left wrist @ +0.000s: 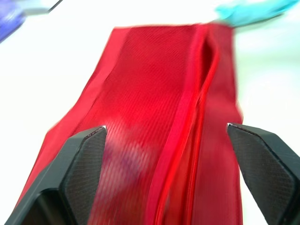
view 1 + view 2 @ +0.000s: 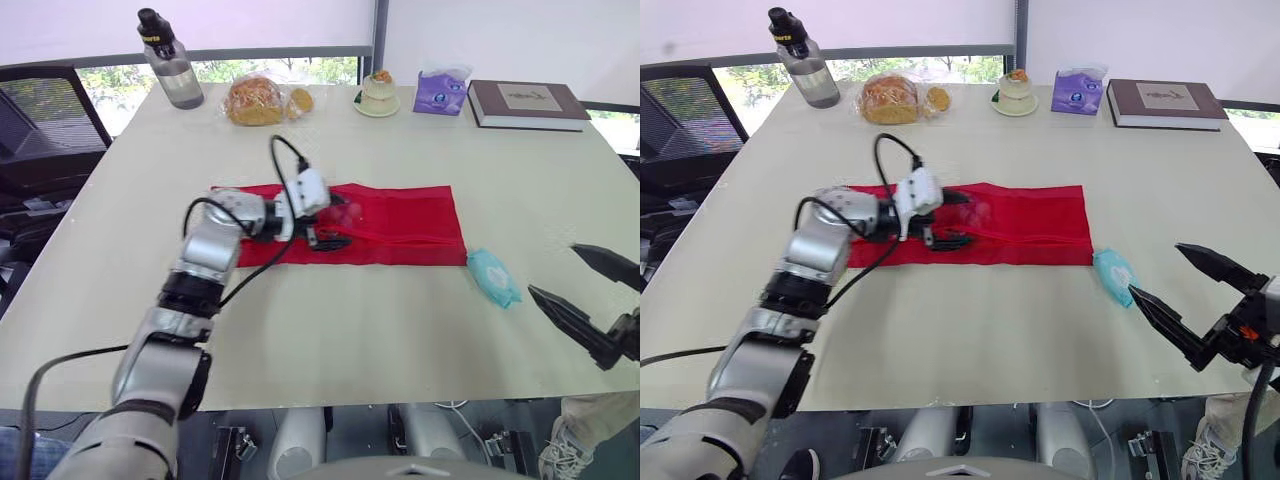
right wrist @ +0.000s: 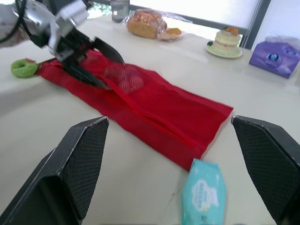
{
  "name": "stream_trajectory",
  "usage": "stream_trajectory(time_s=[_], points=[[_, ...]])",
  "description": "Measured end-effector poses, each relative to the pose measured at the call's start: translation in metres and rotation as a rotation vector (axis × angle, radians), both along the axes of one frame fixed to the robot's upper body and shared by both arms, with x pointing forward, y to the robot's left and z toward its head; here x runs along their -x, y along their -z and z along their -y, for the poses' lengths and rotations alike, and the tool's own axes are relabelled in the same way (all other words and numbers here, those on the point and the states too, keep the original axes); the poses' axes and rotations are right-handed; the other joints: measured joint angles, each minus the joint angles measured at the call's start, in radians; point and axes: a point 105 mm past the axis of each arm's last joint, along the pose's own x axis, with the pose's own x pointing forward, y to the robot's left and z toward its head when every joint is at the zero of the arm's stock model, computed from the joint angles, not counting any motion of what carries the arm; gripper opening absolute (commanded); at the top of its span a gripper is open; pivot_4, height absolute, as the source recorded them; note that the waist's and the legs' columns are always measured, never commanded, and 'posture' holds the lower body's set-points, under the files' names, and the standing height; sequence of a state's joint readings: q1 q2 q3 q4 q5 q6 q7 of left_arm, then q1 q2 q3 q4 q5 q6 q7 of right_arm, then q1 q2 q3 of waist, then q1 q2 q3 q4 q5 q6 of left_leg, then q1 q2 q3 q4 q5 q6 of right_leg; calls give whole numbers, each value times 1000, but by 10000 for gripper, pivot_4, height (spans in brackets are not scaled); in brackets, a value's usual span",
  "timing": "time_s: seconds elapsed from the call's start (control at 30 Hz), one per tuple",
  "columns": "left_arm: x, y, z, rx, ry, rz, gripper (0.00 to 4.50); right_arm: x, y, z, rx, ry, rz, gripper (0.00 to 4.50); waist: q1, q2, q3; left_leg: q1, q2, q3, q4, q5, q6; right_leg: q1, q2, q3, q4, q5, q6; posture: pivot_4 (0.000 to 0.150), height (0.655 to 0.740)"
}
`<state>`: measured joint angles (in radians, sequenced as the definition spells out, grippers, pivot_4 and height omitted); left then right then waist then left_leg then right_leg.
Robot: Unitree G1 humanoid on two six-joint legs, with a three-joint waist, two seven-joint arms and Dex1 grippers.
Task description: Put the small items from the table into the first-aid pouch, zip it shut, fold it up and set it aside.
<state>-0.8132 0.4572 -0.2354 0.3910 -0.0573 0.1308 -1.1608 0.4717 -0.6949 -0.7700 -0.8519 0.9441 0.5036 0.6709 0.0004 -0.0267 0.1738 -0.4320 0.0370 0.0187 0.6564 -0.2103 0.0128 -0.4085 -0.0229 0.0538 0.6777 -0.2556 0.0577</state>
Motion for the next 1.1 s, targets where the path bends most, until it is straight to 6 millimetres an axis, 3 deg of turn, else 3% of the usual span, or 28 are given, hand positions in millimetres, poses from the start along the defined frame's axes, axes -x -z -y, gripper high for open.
stream_trajectory(time_s=[0.13, 0.3, 0.43, 0.67, 0.93, 1.03, 1.07, 1.1], points=[[-13, 4, 49, 1, 55, 19, 44624, -6, -5, -5, 21, 11, 13, 45000, -1, 0, 0, -1, 0, -1, 1, 0, 0, 0, 5, 4, 0, 0, 0, 1500, 7387], [-22, 8, 80, -21, 86, 53, 44624, -7, -8, -7, 27, 49, 27, 45000, -12, 0, 0, -1, 1, -2, 0, 0, 0, 0, 6, 6, 0, 0, 0, 1500, 7387], [-23, 16, 89, -29, 94, 49, 44624, -6, -12, -10, 30, 72, 48, 45000, -16, 0, 0, -1, 1, -1, 0, 0, 0, 0, 6, 6, 0, -1, 2, 1500, 7387], [-24, 33, 81, -114, 111, 71, 44624, -5, -13, -11, 30, 114, 60, 45000, -13, 0, 0, -1, 0, -1, 0, 0, 0, 0, 6, 9, 0, -1, 1, 1500, 7387], [-29, 35, 78, -184, 101, 161, 44624, -10, -13, -14, 38, 98, 62, 45000, -13, -1, 0, -1, 0, 0, 0, 0, 0, 0, 7, 11, 0, -1, 1, 1500, 7387], [-32, 34, 79, -187, 86, 169, 36566, -10, -11, -11, 38, 97, 52, 45000, -13, -1, 0, -1, 0, 0, 0, 0, 0, 0, 8, 11, 0, -1, 1, 1500, 7387], [-32, 35, 79, -189, 82, 168, 30387, -10, -9, -11, 40, 93, 42, 45000, -13, -1, 0, -1, 0, 0, 0, 0, 0, 0, 8, 11, 0, -1, 1, 1500, 7387], [-32, 36, 79, -188, 79, 166, 27172, -10, -8, -10, 42, 93, 39, 45000, -13, -1, 0, -1, 0, 0, 0, 0, 0, 0, 8, 11, 0, -1, 1, 1500, 7387]])
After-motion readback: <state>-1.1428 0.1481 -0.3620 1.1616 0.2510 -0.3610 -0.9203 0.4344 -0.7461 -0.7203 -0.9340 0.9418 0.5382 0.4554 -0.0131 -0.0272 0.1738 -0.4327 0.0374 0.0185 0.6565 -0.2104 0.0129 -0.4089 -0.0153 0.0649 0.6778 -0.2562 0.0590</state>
